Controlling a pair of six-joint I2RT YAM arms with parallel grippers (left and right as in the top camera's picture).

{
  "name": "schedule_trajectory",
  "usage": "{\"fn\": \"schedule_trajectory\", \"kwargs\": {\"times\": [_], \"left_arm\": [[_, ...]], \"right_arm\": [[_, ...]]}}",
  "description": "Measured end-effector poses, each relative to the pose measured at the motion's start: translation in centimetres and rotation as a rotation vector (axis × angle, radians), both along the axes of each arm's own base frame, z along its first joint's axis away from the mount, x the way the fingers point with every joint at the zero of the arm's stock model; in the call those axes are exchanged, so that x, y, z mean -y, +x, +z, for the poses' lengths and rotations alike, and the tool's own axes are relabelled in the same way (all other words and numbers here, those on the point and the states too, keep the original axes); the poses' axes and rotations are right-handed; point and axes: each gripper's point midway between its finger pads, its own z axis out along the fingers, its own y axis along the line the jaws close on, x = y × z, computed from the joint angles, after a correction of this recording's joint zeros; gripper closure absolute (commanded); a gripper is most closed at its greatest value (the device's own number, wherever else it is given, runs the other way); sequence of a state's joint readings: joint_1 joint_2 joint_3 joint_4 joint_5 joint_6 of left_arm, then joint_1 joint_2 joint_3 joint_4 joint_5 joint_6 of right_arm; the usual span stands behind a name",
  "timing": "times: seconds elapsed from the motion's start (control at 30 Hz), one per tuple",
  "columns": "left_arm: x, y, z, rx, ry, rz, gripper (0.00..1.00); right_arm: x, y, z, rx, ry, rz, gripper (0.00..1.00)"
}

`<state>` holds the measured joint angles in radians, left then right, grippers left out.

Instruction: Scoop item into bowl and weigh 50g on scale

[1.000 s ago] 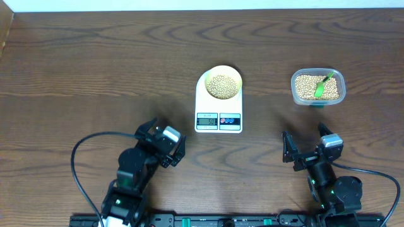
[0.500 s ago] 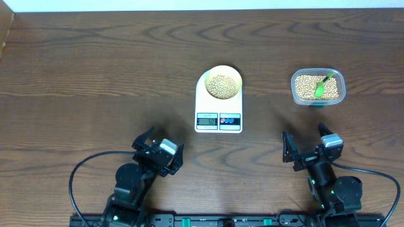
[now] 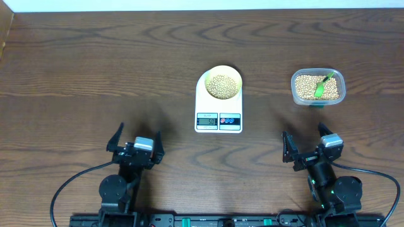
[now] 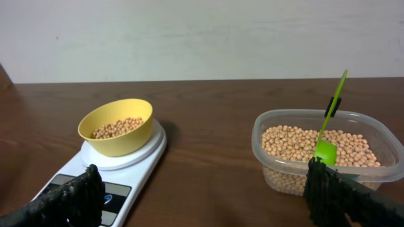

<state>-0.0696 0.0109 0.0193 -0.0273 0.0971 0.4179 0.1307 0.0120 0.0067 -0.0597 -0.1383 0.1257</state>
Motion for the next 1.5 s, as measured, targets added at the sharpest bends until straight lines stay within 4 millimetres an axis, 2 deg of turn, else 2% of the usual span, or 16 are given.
{"fn": "schedule_trajectory", "kwargs": {"times": [0.17, 0.4, 1.5], "left_arm": [[-1.1, 0.1, -0.1, -0.005, -0.023, 0.056, 0.02], [-2.9, 0.1, -0.1, -0.011, -0.172, 0.147, 0.02], [-3.0, 0.1, -0.2, -0.019, -0.226, 0.158, 0.02]], "right_arm": [[0.0, 0.0, 0.0, 0.0, 0.0, 0.0, 0.01], [0.0, 0.0, 0.0, 0.0, 0.0, 0.0, 0.01], [0.0, 0.0, 0.0, 0.0, 0.0, 0.0, 0.01]]}}
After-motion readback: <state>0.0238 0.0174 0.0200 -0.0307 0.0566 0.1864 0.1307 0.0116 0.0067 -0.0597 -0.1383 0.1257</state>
